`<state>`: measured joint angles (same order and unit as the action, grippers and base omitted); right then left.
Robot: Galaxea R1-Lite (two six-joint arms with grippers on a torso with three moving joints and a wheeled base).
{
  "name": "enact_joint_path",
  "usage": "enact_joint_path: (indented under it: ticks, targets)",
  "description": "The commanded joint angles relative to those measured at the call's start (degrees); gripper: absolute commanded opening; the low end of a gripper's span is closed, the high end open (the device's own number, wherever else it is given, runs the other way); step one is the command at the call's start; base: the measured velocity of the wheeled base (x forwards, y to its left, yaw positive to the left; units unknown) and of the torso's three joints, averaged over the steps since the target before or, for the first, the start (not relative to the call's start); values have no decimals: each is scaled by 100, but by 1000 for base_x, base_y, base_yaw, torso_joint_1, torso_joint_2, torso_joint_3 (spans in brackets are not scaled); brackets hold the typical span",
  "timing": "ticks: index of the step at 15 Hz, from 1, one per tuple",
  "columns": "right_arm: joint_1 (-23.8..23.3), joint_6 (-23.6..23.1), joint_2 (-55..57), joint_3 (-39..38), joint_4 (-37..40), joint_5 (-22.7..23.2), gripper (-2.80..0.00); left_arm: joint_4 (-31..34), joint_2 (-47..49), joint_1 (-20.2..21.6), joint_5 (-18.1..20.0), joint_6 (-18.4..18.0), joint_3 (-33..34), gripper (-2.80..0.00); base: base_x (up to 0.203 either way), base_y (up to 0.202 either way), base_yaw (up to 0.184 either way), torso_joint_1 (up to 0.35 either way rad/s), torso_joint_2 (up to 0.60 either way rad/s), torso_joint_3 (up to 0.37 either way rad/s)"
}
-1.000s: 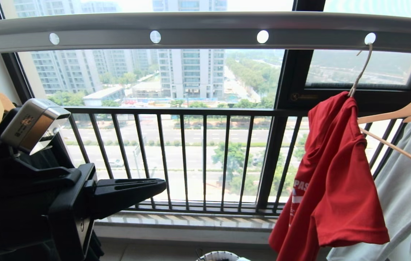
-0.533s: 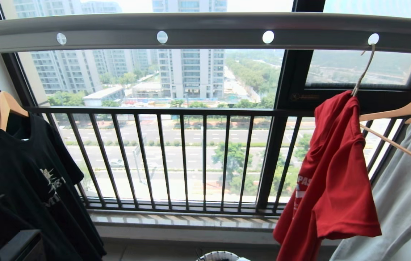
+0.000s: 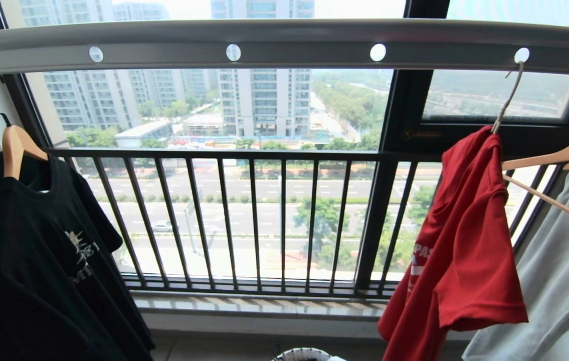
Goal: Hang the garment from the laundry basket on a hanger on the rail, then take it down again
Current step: Take the clothes off the clothes rack
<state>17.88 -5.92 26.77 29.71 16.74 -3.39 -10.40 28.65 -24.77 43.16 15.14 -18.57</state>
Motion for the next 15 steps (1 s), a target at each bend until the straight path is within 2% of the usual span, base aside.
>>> enact_joint_path:
  ticks: [1,3,4,5,6,7,8,10,11,13,14,15]
  targets:
    - [-1,4,30,0,9,-4,-280,387,-884,348,5,17,79,-280,0,0,0,0,0,0]
    - [2,12,48,-35,6,-4,-280,426,-1239,860,-85,-7,132,-280,0,0,0,0,0,0]
    - [-4,12,54,-35,5,-4,-280,420,-1251,981,-417,-6,136,-280,0,0,0,0,0,0]
    - [-4,18,42,-44,5,-4,-280,416,-1248,1283,-652,54,47,-280,0,0,0,0,0,0]
    - [-4,21,39,-53,5,-13,-280,430,-1235,1672,-660,160,-128,-280,0,0,0,0,0,0]
    - [-4,13,39,-46,5,-13,-280,448,-1238,2004,-452,255,-258,-280,0,0,0,0,0,0]
    - [-4,21,30,-44,5,-13,-280,466,-1382,2194,-264,303,-250,-280,0,0,0,0,0,0]
    - [-4,43,-5,-42,5,-13,-280,473,-2127,2374,-264,312,48,-280,0,0,0,0,0,0]
    - [-4,108,-13,-18,-3,-13,-280,468,-2560,2433,-576,299,284,-280,0,0,0,0,0,0]
    - [-4,118,-49,57,-12,-13,-280,438,-2873,2492,-2023,28,773,-280,0,0,0,0,0,0]
    - [-8,118,-58,100,-12,-13,-280,426,-2869,2507,-2744,-445,1127,-280,0,0,0,0,0,0]
    - [-10,127,-58,144,-12,-13,-280,420,-2867,2514,-3202,-984,1416,-280,0,0,0,0,0,0]
